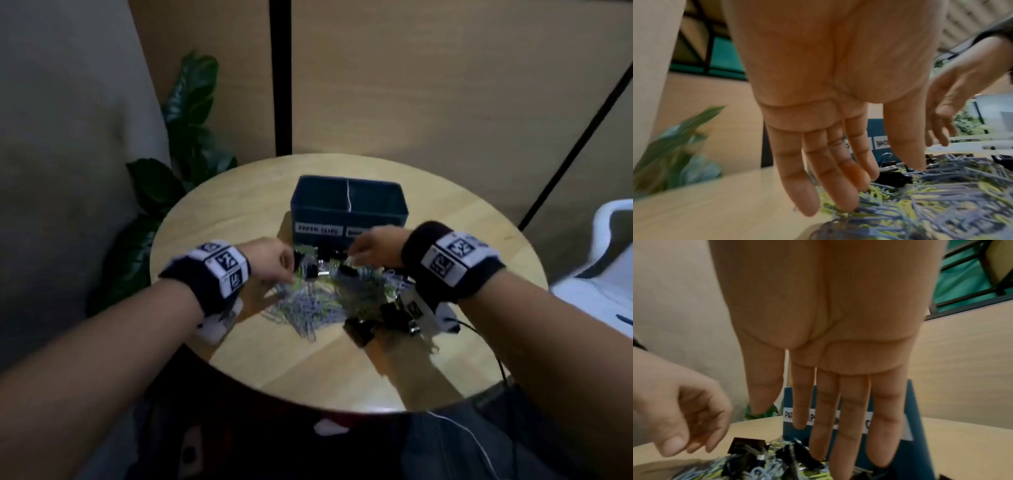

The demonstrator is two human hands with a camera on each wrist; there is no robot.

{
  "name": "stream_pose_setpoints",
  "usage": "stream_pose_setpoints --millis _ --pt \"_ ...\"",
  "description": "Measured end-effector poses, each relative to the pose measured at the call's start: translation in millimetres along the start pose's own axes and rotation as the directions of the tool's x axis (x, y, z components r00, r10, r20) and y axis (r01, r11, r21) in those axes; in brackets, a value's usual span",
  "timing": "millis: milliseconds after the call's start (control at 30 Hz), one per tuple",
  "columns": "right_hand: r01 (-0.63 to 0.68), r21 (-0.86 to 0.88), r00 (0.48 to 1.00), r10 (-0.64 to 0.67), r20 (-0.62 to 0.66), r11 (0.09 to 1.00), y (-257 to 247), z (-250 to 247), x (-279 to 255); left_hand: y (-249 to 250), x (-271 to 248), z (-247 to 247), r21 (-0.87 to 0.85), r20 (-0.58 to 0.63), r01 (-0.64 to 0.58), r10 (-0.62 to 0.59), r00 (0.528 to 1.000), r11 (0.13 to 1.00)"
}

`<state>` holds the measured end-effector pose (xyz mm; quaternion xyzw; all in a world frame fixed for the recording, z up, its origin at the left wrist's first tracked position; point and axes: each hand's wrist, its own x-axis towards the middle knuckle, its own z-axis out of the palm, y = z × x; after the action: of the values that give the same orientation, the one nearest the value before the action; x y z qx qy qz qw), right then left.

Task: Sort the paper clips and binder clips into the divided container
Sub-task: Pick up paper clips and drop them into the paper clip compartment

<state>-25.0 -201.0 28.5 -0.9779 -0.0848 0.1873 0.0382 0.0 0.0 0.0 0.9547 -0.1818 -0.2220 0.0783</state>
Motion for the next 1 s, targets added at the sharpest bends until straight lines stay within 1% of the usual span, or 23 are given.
stream_pose_setpoints --millis 67,133,167,200,267,333,400,467,500,600,700,833,900,967,1000 --pt "0.024 -0.01 0.998 -0.025 -0.064 1.0 -11 15 6 3 0 10 0.042 -0.064 -0.037 0.04 0.997 0.998" --pt "0.055 -0.043 0.994 -0.059 -0.093 0.998 -25 26 6 7 -5 19 0.043 -0.066 -0.045 0.048 0.997 0.998" --pt "0.069 -0.071 0.993 -0.075 -0.092 0.995 -31 31 5 10 -6 24 0.075 -0.069 -0.058 0.063 0.996 0.995" --pt "0.079 -0.096 0.993 -0.087 -0.081 0.992 -36 37 2 12 -9 31 0.114 -0.062 -0.057 0.064 0.996 0.992" --pt "0.098 -0.071 0.994 -0.101 -0.038 0.993 -40 44 1 14 -13 37 0.137 -0.037 -0.039 0.045 0.998 0.99" --pt "0.112 -0.042 0.994 -0.112 0.015 0.993 -46 50 -5 19 -18 38 0.124 -0.027 -0.015 0.018 0.999 0.992" --pt "0.119 -0.105 0.992 -0.116 0.042 0.987 -49 57 -4 23 -17 40 0.122 -0.013 0.005 -0.003 1.0 0.992" --pt "0.128 -0.207 0.992 -0.122 0.037 0.97 -52 58 -2 25 -14 39 0.124 -0.019 0.001 0.002 1.0 0.992" --pt "0.139 -0.227 0.99 -0.135 0.036 0.964 -52 56 1 26 -11 37 0.118 -0.025 0.003 0.0 1.0 0.993" --pt "0.151 -0.209 0.988 -0.143 0.054 0.966 -48 50 12 23 -3 33 0.103 -0.022 0.013 -0.01 1.0 0.995" --pt "0.139 -0.198 0.99 -0.138 0.018 0.97 -43 43 17 19 3 27 0.07 -0.019 -0.015 0.016 1.0 0.997" --pt "0.13 -0.172 0.99 -0.138 -0.035 0.977 -39 37 20 12 8 21 0.067 -0.09 -0.036 0.042 0.995 0.997" --pt "0.12 -0.119 0.992 -0.124 -0.022 0.986 -40 39 23 7 10 19 -0.01 -0.082 -0.034 0.033 0.996 0.999" --pt "0.114 -0.023 0.993 -0.113 0.015 0.993 -44 45 24 3 11 19 -0.119 -0.056 -0.034 0.028 0.998 0.992" --pt "0.116 -0.014 0.993 -0.116 0.022 0.993 -46 47 25 2 11 18 -0.159 -0.049 -0.041 0.034 0.998 0.986"
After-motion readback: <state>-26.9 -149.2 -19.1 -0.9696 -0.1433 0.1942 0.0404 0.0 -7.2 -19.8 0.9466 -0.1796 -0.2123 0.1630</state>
